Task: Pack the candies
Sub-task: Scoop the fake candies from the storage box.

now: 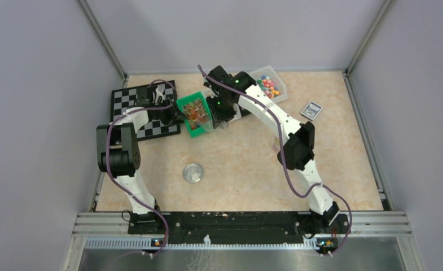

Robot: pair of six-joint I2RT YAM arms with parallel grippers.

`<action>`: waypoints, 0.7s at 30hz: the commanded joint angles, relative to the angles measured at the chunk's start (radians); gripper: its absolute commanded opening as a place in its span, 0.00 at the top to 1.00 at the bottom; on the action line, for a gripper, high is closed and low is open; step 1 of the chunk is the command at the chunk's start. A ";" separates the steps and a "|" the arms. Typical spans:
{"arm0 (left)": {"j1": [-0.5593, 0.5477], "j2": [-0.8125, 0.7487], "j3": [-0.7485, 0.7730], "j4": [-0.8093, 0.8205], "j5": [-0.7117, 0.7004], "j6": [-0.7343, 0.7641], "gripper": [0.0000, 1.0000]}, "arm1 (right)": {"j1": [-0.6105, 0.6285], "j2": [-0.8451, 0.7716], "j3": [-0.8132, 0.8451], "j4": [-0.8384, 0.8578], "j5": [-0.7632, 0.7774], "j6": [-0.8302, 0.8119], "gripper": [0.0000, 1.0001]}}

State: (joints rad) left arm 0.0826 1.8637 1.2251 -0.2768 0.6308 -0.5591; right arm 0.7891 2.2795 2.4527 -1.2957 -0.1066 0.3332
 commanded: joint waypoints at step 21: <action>-0.033 0.005 -0.014 0.018 0.015 0.016 0.65 | -0.042 0.169 0.108 0.206 -0.071 0.105 1.00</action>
State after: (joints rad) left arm 0.0616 1.8641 1.2213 -0.2722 0.6342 -0.5575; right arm 0.7624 2.4355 2.5465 -1.2022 -0.1680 0.3889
